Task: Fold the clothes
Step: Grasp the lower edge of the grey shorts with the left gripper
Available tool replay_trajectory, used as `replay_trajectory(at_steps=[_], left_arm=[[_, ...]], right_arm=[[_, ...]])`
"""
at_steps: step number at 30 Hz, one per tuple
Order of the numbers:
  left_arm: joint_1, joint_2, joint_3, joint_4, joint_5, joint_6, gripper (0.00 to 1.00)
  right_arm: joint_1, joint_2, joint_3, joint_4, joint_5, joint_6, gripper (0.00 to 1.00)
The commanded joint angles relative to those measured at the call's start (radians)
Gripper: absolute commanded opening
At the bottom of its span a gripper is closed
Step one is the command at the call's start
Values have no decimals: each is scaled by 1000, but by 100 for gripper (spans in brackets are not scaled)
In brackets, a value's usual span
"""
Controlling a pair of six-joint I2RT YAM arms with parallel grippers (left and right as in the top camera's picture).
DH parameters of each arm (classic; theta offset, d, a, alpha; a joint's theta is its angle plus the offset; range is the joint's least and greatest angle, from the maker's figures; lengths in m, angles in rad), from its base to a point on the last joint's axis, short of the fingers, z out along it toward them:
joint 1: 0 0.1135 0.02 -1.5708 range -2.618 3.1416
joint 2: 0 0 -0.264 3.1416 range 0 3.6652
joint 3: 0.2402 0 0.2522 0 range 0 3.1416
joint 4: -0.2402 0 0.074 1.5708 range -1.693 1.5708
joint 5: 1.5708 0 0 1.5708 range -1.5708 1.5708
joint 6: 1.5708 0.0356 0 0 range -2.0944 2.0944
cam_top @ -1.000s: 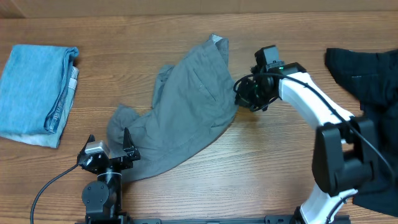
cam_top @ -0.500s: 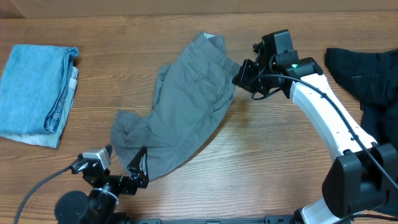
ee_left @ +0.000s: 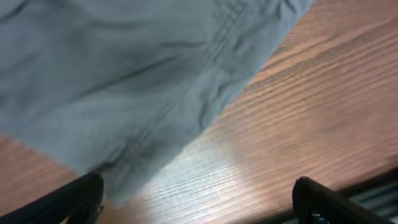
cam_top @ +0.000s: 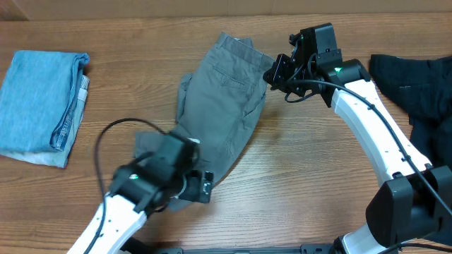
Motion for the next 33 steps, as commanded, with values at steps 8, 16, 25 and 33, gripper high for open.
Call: replay_trajectory(at_steps=[8, 16, 25, 33], left_arm=[[-115, 398, 24, 21, -277, -17, 42], [-116, 485, 21, -15, -158, -43, 61], [-116, 485, -48, -14, -148, -106, 61], [-116, 485, -50, -15, -149, -107, 64]], right_arm=[[3, -36, 35, 10, 37, -5, 4], [3, -36, 35, 10, 42, -5, 4], [3, -36, 35, 10, 72, -5, 4], [3, -36, 35, 21, 71, -5, 4]])
